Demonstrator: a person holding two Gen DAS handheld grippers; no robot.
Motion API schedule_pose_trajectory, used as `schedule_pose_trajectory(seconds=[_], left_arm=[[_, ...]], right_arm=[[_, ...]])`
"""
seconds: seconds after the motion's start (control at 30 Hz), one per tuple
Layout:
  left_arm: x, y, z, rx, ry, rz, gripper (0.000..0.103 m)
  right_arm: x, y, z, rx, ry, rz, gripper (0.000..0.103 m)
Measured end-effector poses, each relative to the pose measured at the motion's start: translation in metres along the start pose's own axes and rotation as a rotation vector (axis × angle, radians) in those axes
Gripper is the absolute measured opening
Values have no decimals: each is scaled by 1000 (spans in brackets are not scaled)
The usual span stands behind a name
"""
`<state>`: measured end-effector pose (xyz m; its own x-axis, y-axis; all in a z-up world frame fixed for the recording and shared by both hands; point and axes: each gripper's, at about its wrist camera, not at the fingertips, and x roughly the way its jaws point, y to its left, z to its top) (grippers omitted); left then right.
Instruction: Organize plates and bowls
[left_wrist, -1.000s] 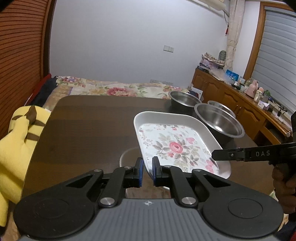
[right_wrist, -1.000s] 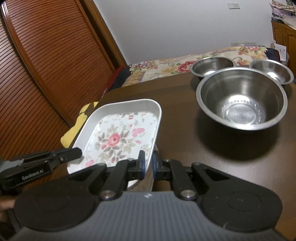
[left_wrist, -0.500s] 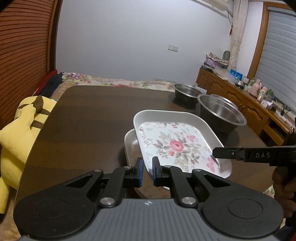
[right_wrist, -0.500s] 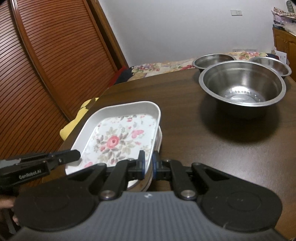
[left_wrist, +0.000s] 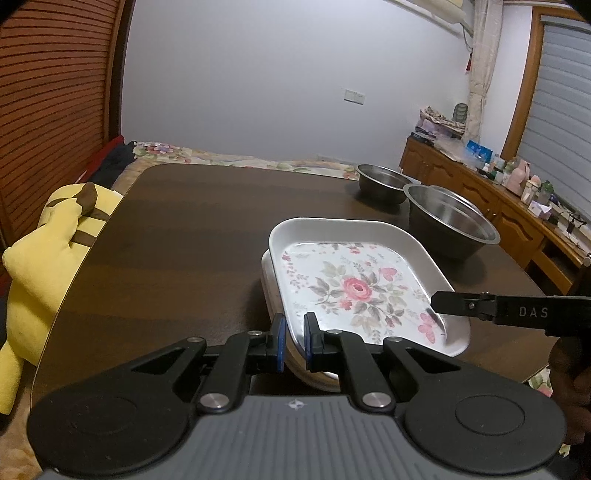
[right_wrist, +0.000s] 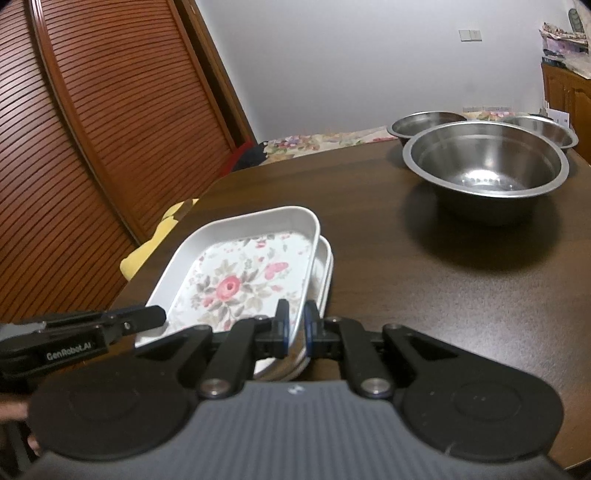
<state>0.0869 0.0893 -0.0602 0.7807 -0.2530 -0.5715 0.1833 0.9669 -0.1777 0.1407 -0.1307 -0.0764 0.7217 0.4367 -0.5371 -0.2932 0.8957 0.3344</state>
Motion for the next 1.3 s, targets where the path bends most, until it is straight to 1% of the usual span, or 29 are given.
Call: schedule_pose_trajectory(seconds=[0.23, 0.43, 0.87, 1.03, 1.17, 1.3], left_arm=[[3, -5, -2, 32, -7, 38, 11], [2, -5, -6, 39, -9, 44, 11], [1, -6, -6, 33, -15, 53, 11], [-2, -5, -3, 26, -21, 56, 14], [-5, -7, 2, 32, -34, 55, 16], [-8, -14, 10, 47, -49, 51, 21]], right_arm=[[1, 8, -3, -65, -28, -41, 11], [3, 13, -7, -124, -45, -83, 13], [2, 4, -8, -86, -35, -50, 13], [-6, 0, -5, -78, -55, -43, 13], [-15, -2, -1, -93, -84, -64, 13], [-27, -9, 5, -83, -110, -62, 13]])
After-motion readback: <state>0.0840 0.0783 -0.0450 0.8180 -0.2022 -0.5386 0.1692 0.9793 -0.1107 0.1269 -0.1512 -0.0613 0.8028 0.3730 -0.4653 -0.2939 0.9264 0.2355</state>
